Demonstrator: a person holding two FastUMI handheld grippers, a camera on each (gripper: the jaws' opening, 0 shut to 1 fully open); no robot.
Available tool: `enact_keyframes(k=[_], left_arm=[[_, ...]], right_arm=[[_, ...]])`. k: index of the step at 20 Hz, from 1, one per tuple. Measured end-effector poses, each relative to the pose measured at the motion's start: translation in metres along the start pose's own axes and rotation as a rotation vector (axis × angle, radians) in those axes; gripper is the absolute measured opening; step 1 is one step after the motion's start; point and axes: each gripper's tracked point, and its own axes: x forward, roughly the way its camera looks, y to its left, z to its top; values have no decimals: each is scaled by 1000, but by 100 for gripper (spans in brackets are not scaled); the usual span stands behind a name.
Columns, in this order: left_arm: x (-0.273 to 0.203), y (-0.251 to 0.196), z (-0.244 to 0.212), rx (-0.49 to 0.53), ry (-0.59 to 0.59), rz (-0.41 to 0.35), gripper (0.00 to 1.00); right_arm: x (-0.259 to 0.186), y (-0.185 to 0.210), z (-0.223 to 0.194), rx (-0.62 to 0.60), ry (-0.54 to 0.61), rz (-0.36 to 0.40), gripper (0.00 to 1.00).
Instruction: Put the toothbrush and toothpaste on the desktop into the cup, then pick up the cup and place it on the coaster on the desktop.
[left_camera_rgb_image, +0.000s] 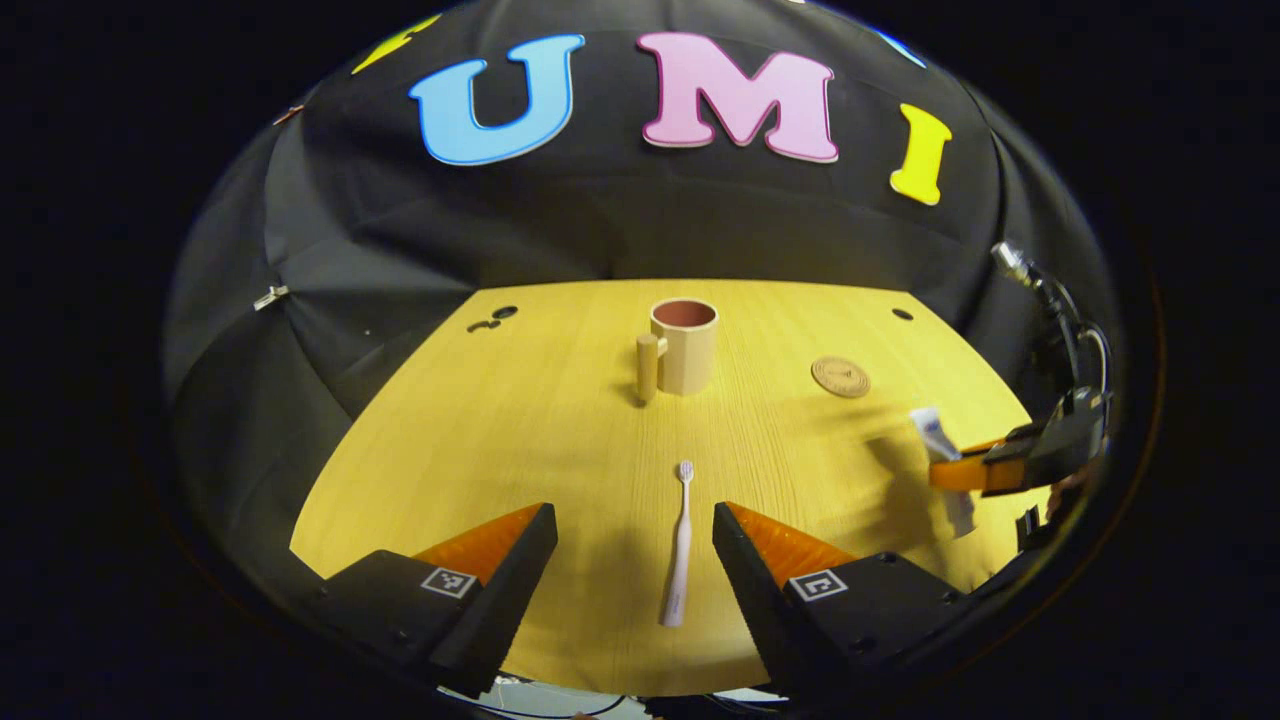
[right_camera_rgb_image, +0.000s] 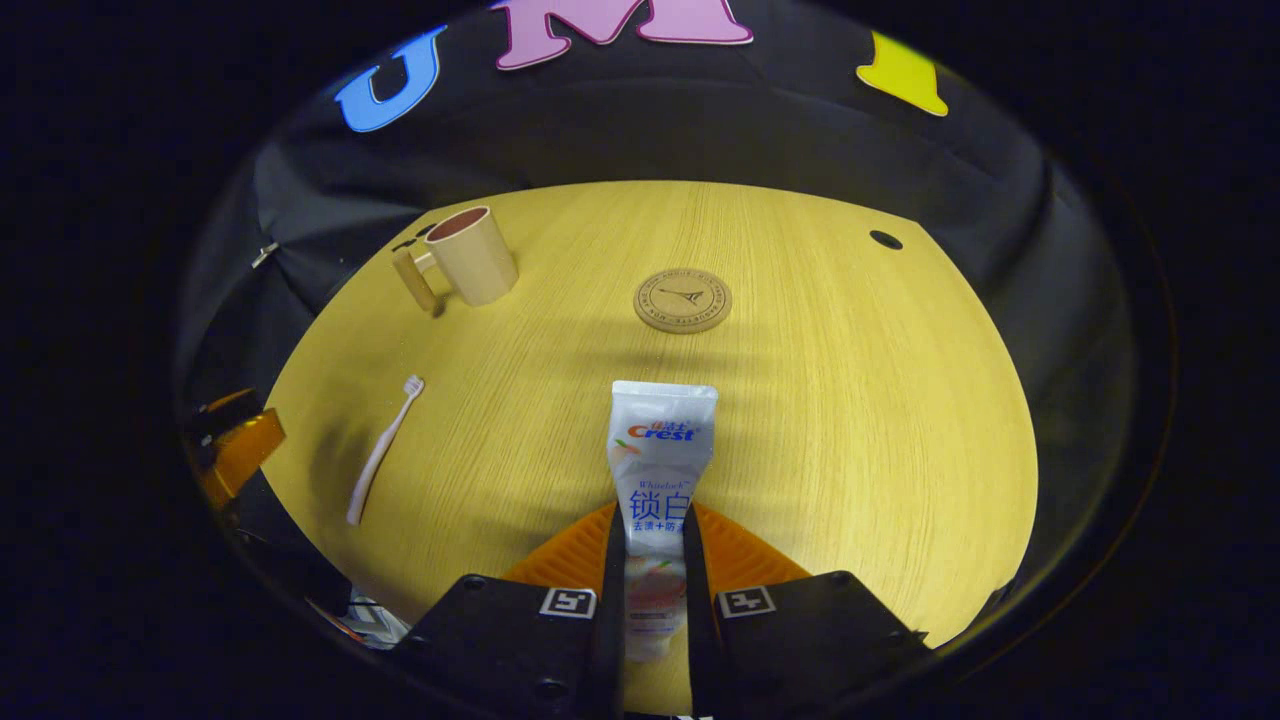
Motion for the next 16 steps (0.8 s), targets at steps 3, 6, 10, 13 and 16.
enact_keyframes(k=[3, 6, 10, 13, 16], left_arm=[[22, -6, -14, 34, 49, -3, 95], [42, -17, -30, 13, 108, -35, 95], [62, -23, -56, -16, 201, -72, 94], [68, -25, -64, -24, 238, -79, 89], [71, -22, -68, -18, 264, -78, 84]], right_arm=[[-15, 1, 13, 70, -42, 25, 29], [-24, -1, 21, 63, -74, 36, 29], [-36, -10, 18, 101, -74, 39, 29], [-38, -19, 14, 85, -81, 26, 29], [-41, -23, 13, 98, -85, 33, 29]])
